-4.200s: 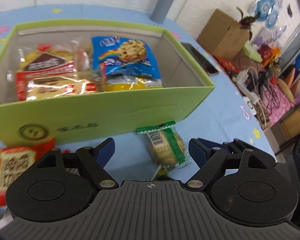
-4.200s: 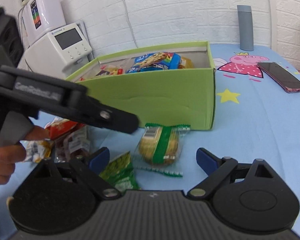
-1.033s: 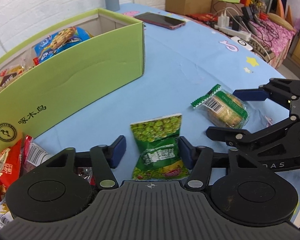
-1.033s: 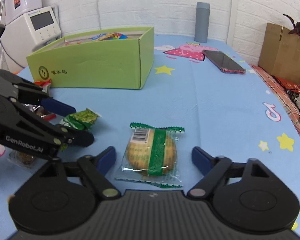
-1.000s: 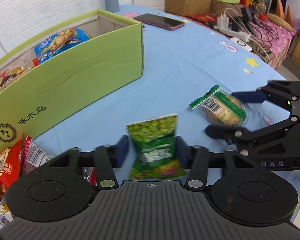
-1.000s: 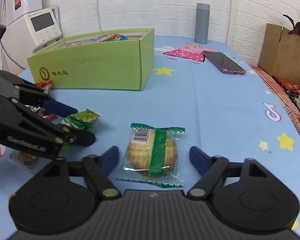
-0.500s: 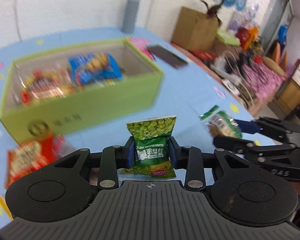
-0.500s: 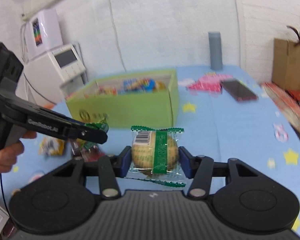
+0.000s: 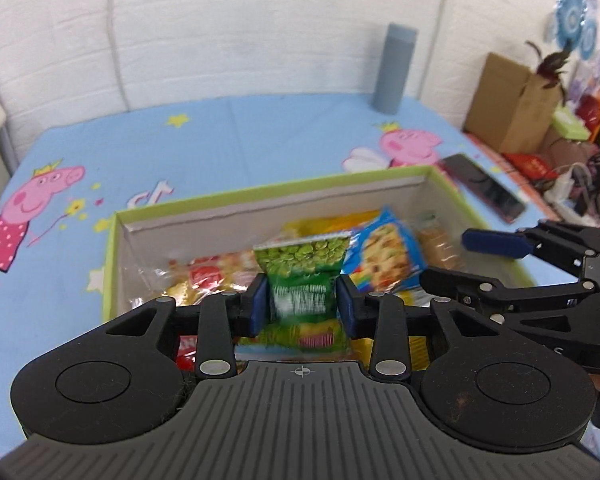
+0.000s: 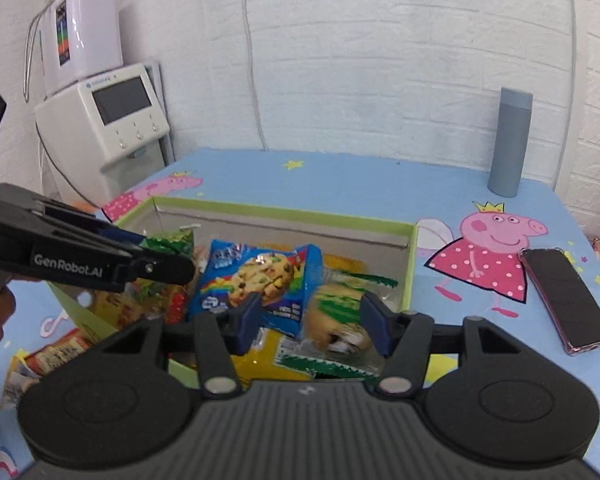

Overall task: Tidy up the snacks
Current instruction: 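Carry the pea bag and biscuit into the green box with both tools and release, then move the left tool to the brown date bag and close on it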

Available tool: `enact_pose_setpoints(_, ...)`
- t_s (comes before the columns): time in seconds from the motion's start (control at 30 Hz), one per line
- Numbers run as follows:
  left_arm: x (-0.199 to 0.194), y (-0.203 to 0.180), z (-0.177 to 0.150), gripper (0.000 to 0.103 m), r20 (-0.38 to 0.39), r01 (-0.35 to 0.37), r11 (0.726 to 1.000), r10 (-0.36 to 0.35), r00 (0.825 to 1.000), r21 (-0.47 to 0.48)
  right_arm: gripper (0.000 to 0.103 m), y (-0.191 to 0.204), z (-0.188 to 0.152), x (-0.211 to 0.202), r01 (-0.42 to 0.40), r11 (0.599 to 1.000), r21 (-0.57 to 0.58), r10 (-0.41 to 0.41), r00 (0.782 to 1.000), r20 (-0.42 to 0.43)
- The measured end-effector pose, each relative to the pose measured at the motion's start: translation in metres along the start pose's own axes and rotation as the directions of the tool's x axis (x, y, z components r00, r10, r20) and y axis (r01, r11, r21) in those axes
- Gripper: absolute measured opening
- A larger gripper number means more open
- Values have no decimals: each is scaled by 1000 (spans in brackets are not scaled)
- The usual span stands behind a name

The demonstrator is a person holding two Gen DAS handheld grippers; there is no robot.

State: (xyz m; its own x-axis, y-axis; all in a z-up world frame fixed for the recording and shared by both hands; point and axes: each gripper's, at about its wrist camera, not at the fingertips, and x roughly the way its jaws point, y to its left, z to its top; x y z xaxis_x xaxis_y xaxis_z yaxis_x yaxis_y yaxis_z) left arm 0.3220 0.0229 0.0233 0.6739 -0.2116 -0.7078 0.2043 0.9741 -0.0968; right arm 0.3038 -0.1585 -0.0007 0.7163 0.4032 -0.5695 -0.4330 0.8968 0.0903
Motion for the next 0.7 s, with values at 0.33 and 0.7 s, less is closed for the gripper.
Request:
enact_pose_setpoints(0.33,-75,-7,-16,77,177,45,999,-44,983,-2,101,21,-7,-78,-8,1000,22,5,989,148)
enact_pose_setpoints(0.7,-143,-27,-152,77,82,102,995,-101,992,-7,101,94,-139,-137,-121,987,102,123,992,-12)
